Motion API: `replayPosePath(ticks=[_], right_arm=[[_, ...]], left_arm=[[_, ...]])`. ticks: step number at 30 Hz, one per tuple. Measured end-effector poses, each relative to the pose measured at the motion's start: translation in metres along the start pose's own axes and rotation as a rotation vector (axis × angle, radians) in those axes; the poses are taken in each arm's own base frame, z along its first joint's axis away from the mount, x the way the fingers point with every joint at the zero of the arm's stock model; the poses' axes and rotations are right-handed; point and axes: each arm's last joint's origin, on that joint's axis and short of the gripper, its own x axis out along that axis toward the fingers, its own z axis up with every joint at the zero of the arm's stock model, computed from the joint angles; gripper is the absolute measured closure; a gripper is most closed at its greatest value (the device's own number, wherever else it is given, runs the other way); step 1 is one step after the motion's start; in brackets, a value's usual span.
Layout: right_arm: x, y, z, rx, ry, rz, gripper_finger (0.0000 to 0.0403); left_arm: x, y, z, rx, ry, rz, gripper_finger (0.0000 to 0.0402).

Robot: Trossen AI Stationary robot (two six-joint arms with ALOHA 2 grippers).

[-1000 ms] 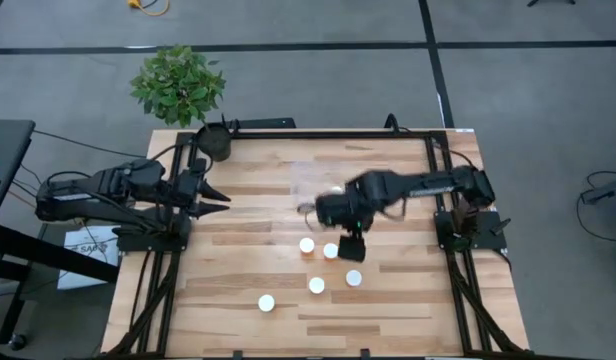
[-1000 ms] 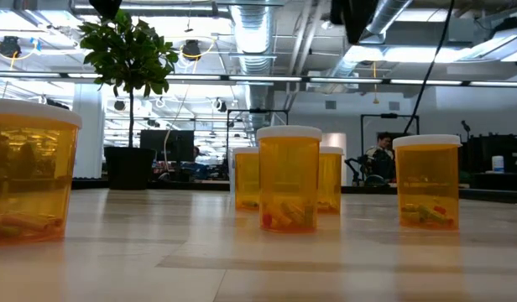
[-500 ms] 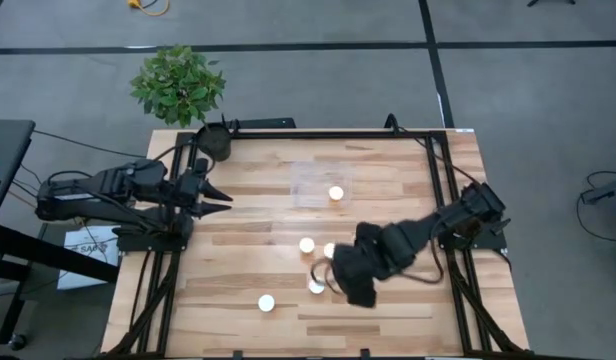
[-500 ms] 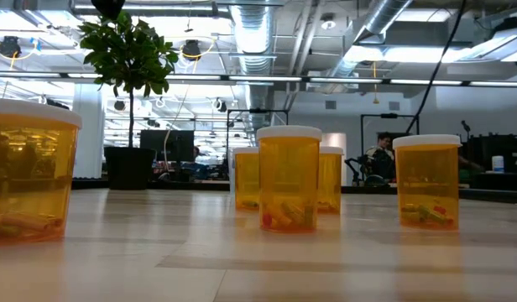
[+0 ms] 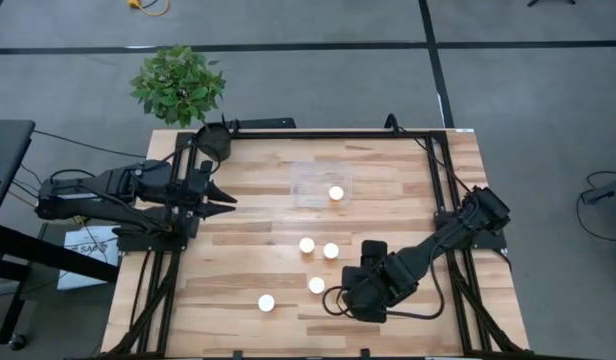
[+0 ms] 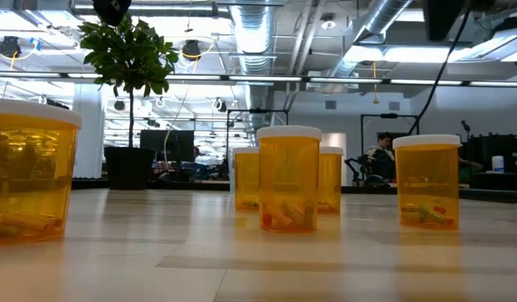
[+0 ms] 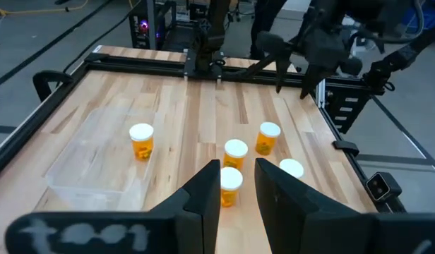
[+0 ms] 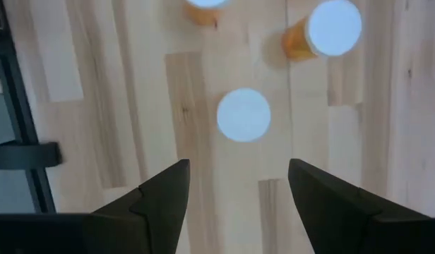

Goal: Pick and place pill bottles into a basket
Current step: Put the orange pill bottle into the transparent bin

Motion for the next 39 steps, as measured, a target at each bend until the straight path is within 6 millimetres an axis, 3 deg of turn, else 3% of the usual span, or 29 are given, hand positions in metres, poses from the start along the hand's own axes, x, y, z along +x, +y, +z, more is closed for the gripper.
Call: replayPosePath(ticks=[10, 22, 39], right_arm=[[0.018, -0.016, 0.014, 0.053, 0.001, 0.039, 0.0164], [0.024, -0.021, 0.021, 0.034, -0.007, 0.039, 0.0116], [0.064, -0.002, 0.024, -0.045, 0.074, -0.015, 0.0106]], left_arm=[[-0.001, 0.000, 0.000, -0.052, -0.002, 0.001, 0.0324], [-0.001, 0.000, 0.000, -0.054, -0.002, 0.001, 0.0324], [0.000, 0.000, -0.001, -0.060, 0.004, 0.001, 0.0324]])
